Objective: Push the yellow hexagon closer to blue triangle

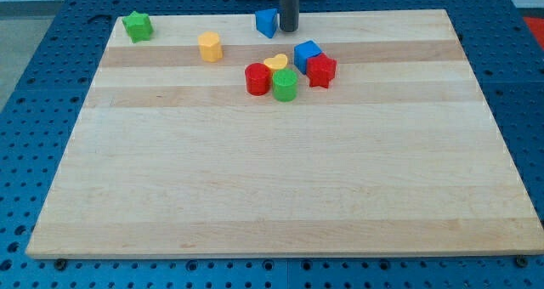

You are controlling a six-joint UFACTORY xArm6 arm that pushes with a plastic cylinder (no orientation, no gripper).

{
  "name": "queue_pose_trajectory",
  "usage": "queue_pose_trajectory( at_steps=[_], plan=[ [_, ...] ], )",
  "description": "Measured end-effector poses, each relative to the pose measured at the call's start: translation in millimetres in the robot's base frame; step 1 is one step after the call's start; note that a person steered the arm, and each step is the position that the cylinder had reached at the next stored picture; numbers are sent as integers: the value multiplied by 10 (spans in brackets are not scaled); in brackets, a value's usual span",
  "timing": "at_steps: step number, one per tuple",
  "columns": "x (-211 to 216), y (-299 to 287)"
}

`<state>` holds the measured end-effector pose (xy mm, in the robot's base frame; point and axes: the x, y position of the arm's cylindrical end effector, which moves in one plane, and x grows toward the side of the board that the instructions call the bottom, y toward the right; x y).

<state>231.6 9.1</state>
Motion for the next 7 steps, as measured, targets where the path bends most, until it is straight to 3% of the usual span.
queue_pose_trajectory(
  at_steps=[2, 3, 6, 7],
  plan=[
    [379, -33],
    [587, -321],
    [1194, -2337],
    [1037, -2476]
  ],
)
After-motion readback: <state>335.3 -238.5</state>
